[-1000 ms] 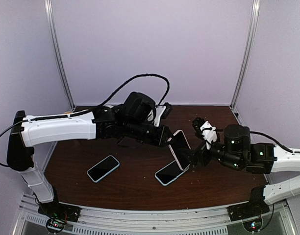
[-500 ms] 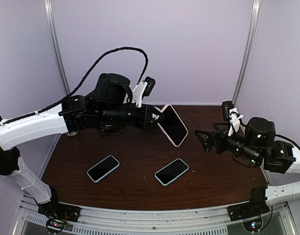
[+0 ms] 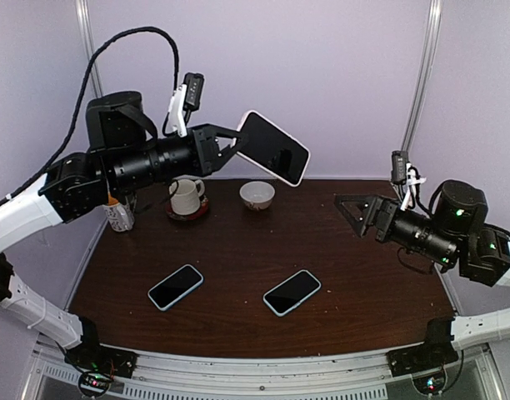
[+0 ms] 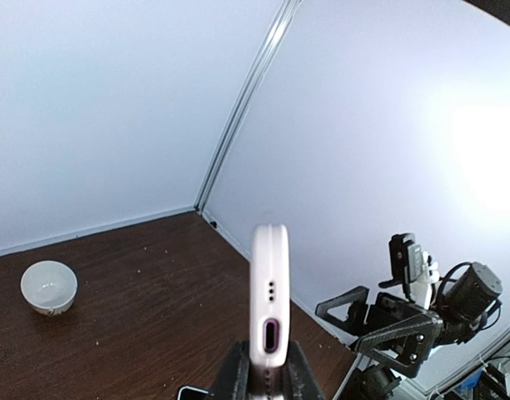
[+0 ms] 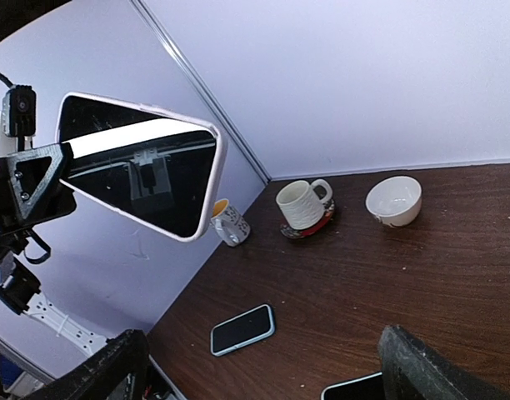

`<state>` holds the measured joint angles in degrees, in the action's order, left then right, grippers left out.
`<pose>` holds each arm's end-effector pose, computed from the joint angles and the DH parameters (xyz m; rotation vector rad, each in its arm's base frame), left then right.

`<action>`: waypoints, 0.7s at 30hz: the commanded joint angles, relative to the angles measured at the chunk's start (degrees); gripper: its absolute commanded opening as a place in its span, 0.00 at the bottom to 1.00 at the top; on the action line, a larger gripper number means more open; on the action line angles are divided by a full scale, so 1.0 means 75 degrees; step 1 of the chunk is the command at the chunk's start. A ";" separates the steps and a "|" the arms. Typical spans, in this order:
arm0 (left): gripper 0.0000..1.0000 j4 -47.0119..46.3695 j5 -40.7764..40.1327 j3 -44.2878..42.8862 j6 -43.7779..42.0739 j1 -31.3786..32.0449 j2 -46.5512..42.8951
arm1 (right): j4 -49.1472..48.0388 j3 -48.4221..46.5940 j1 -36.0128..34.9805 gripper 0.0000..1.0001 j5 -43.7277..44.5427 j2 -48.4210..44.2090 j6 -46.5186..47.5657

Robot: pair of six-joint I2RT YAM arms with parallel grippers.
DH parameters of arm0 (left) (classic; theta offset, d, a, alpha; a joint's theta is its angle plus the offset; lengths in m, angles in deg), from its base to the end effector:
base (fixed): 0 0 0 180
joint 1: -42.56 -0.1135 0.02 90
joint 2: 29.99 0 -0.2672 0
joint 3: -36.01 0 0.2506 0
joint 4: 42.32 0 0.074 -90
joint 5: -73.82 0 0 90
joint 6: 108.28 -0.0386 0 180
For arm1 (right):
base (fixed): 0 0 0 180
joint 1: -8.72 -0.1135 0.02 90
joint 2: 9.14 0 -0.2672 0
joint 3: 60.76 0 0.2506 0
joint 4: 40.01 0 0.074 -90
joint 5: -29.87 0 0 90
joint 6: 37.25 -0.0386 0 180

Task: Take the phone out of the phone case
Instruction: Pass from the left arm to the right

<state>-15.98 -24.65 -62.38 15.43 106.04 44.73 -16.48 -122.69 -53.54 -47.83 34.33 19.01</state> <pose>0.1351 -0.2580 0.4666 0.3297 1.7212 -1.1659 0.0888 0.1511 0.3668 -0.2665 1.7562 1.0748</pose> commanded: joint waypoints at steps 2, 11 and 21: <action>0.00 -0.1722 0.0240 0.0149 0.0274 0.0021 -0.0487 | -0.1111 0.0142 0.0050 1.00 -0.1177 0.0051 -0.0626; 0.00 -0.2887 0.1084 0.0547 0.1050 0.0029 -0.0763 | -0.2608 0.0040 0.0040 1.00 -0.2243 0.0335 -0.0915; 0.00 -0.4340 0.1950 0.1199 0.2116 0.0032 -0.0792 | -0.3566 -0.0518 0.0050 1.00 -0.2540 0.0954 -0.0899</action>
<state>-34.62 -13.85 -54.31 26.93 106.04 40.42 -37.53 -123.98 -53.49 -65.63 41.08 12.28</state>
